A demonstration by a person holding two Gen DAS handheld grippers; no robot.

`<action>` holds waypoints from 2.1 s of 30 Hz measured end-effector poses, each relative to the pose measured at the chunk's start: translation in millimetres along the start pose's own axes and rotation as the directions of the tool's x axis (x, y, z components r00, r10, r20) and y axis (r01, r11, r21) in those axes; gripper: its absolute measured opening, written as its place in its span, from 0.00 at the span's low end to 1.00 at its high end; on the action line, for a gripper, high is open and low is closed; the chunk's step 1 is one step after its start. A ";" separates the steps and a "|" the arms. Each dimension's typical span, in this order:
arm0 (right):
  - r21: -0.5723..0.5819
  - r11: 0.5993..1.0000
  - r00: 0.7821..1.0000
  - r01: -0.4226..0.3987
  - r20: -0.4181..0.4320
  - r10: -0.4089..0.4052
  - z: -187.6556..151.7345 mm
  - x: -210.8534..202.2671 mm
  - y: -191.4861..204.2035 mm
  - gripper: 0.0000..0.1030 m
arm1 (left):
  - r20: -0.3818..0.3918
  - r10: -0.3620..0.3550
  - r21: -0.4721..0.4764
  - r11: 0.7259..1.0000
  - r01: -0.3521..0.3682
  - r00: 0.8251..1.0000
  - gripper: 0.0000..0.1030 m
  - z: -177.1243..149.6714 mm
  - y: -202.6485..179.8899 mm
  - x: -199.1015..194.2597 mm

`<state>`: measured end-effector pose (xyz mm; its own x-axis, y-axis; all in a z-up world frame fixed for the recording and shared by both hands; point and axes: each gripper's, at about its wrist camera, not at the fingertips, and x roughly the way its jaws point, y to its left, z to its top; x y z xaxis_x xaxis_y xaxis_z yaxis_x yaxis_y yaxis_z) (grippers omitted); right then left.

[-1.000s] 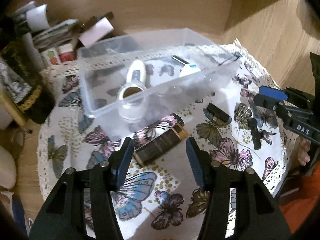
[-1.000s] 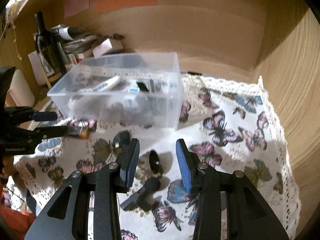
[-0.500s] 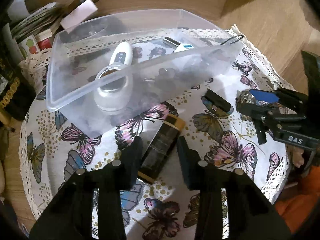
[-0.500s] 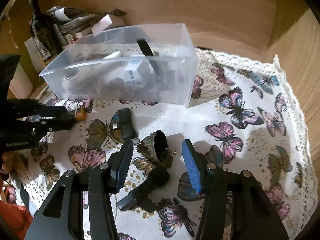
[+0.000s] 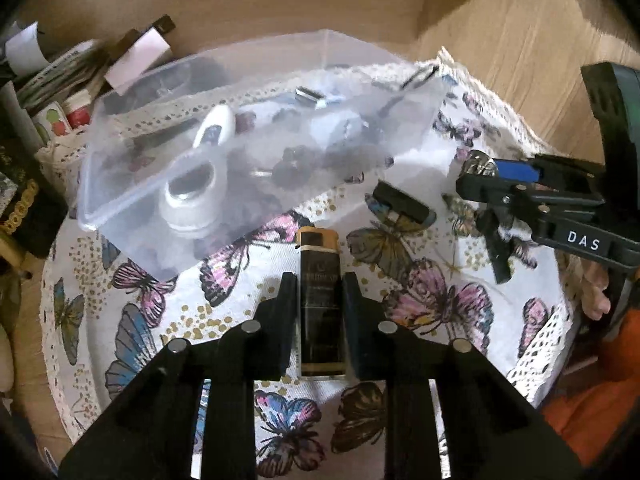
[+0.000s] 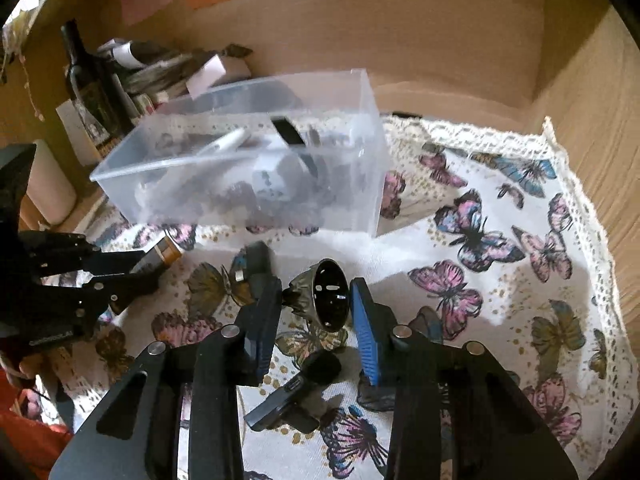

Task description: Organize rigid objects

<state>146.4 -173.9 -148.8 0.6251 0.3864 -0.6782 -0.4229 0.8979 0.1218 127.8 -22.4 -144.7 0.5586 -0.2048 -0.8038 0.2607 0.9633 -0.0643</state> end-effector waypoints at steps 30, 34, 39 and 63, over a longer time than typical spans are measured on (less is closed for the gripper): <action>-0.145 0.989 0.956 0.004 0.291 0.039 85.6 -47.0 42.0 0.31 | 0.324 0.063 -0.076 0.996 -0.040 0.944 0.21 65.7 28.2 -87.6; -0.164 0.986 0.965 -0.019 0.256 0.061 93.3 -28.5 49.2 0.31 | 0.302 0.062 -0.105 0.994 -0.032 0.951 0.21 71.8 39.7 -76.9; -0.188 0.982 0.980 -0.018 0.193 0.055 95.2 -2.5 56.8 0.31 | 0.250 0.061 -0.131 0.991 -0.029 0.966 0.21 73.5 52.3 -54.7; -0.176 0.984 0.990 -0.029 0.128 0.052 96.6 19.5 55.2 0.32 | 0.222 0.056 -0.144 0.989 -0.024 0.973 0.26 74.2 57.7 -42.5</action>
<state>198.7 -96.5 -85.3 0.6807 0.4565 -0.5728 -0.5500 0.8351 0.0119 177.6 29.0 -70.4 0.7332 -0.1841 -0.6546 0.1310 0.9829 -0.1297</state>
